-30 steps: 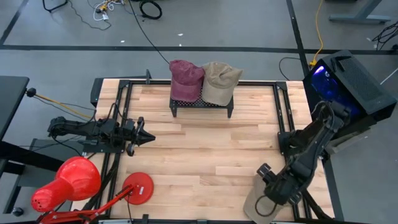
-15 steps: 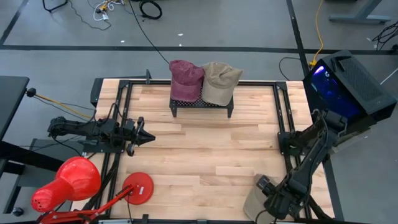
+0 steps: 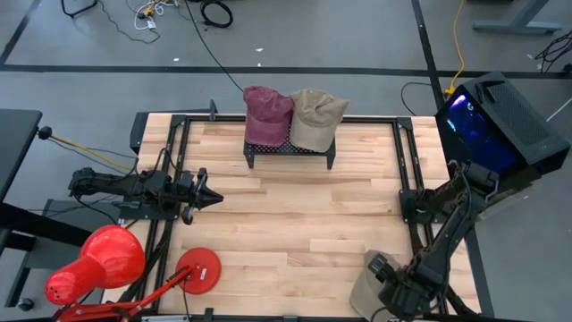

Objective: Pick & Place hat
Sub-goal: Stack the brown cap on top of the brown cap on the shelf

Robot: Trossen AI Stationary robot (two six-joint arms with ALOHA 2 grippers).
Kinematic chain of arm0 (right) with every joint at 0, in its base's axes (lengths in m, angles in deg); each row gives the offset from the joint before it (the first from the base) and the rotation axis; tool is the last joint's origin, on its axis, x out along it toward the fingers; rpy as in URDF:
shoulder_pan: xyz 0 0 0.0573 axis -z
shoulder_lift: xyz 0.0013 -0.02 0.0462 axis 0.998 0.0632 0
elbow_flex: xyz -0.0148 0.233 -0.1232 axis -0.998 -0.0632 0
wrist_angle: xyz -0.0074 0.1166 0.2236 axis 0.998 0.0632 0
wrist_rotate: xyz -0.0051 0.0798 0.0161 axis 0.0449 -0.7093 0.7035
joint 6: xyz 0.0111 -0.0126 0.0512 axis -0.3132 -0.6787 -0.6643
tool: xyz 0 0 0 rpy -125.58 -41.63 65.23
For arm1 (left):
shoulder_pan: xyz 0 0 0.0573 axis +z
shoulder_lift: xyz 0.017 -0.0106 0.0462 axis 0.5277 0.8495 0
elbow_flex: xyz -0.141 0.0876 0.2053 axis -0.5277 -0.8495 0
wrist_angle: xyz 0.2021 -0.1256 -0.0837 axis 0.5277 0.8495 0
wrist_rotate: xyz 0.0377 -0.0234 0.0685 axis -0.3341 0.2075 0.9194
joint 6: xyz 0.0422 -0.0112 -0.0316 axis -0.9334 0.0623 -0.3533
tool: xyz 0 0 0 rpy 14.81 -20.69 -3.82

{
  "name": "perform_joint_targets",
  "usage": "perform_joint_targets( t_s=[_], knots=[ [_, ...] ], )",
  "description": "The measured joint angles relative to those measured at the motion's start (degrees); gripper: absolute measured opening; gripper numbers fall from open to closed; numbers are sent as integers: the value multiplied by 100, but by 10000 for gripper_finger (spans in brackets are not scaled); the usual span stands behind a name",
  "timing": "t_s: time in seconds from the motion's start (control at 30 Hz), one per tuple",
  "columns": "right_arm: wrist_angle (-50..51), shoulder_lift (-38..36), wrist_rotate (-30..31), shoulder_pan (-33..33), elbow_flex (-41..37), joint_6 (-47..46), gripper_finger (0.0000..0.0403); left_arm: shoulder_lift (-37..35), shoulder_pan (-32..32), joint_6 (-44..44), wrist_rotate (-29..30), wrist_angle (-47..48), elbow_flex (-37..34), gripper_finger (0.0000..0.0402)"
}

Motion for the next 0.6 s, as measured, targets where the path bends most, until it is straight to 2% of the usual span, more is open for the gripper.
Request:
perform_joint_targets(
  t_s=[0.27, 0.43, 0.6],
  knots=[
    [19, 0, 3, -261, 0, -179, 217, 0, -2, 0, 0, 0, 0, 39],
    [26, 0, 397, -348, 0, -331, 217, 0, -2, 0, 0, 0, 0, 39],
    [27, 1, 434, -352, 0, -353, 217, 0, 0, 0, -2, 0, 0, 39]
  ],
)
